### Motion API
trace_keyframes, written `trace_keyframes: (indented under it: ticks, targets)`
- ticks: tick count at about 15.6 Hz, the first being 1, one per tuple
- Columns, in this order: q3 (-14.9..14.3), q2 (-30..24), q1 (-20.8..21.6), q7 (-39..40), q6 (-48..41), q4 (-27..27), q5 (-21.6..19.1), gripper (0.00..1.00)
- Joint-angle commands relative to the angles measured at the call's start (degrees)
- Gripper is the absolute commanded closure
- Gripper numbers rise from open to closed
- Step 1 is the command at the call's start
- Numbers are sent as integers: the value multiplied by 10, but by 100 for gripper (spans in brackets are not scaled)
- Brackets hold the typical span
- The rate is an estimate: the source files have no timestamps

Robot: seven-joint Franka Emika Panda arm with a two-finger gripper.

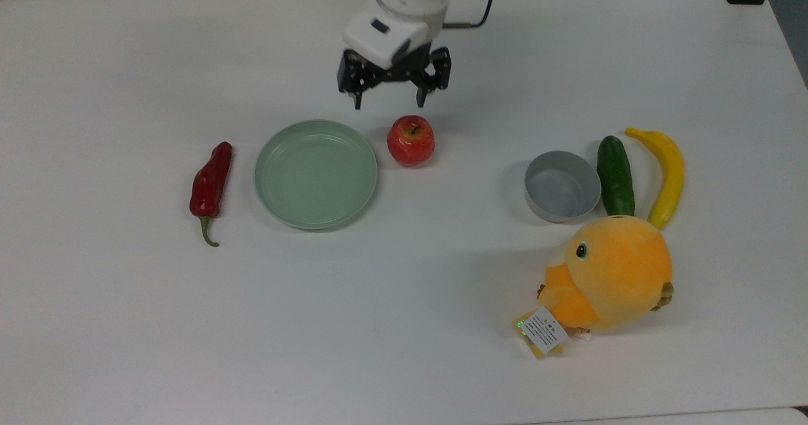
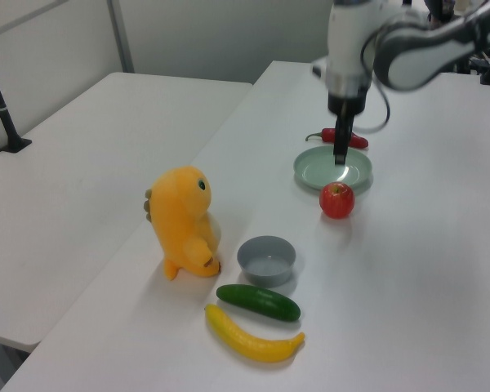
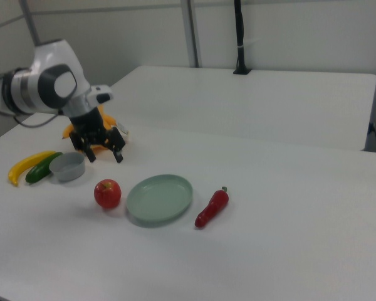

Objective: Red apple placed in the center of the desktop

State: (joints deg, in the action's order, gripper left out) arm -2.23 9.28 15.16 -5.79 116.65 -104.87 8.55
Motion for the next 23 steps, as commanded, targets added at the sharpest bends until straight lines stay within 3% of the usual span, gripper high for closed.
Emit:
trace_keyframes:
  ticks: [1,6,9,23]
  targets:
    - [-2,-53,-28,-30,-40,20,-82,0]
    - [-25,-91,-54,-65,-75,43,-93,0]
    - [-44,-89,-54,7,-171,89,-93,0]
    - [-34,-89,-71,62,-170,89,-94,0]
